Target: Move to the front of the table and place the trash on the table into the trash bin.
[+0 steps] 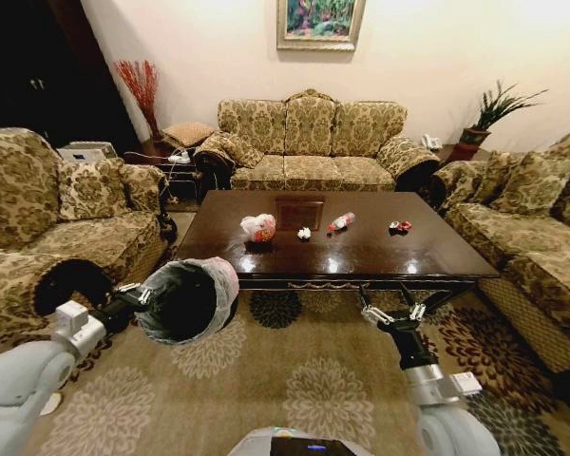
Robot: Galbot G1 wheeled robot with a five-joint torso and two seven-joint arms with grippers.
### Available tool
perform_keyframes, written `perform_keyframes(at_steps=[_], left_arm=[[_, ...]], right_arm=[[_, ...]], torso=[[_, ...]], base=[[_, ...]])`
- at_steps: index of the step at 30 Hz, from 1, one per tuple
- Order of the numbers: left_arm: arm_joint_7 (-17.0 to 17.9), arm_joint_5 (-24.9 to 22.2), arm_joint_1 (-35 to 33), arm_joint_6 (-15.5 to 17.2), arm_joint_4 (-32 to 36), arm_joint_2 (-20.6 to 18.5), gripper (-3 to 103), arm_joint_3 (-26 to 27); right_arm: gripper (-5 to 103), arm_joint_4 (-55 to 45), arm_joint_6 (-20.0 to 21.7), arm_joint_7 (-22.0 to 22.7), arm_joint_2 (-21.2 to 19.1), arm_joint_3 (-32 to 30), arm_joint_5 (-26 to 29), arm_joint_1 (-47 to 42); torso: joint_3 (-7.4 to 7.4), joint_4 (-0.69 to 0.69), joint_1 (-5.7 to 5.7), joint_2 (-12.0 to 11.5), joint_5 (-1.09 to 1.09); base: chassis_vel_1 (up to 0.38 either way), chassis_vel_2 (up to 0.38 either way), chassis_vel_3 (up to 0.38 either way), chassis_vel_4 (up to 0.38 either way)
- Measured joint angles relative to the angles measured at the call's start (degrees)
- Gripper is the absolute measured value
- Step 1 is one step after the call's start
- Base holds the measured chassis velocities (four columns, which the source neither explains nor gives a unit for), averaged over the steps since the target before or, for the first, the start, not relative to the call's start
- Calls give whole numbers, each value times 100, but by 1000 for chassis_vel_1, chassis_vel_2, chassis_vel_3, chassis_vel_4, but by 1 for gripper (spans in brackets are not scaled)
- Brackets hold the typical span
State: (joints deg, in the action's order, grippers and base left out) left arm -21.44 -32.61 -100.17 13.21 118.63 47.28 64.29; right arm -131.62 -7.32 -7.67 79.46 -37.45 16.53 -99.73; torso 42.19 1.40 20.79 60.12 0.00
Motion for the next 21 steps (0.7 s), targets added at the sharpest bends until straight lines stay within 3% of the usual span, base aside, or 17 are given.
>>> perform_keyframes(at_steps=[21], left_arm=[[253, -38, 41, -97, -44, -34, 2, -75]], right_arm=[[100, 104, -243, 5, 5, 18, 69, 55]], torso=[[325, 0, 257, 583, 0]], base=[[0, 0, 0, 0]])
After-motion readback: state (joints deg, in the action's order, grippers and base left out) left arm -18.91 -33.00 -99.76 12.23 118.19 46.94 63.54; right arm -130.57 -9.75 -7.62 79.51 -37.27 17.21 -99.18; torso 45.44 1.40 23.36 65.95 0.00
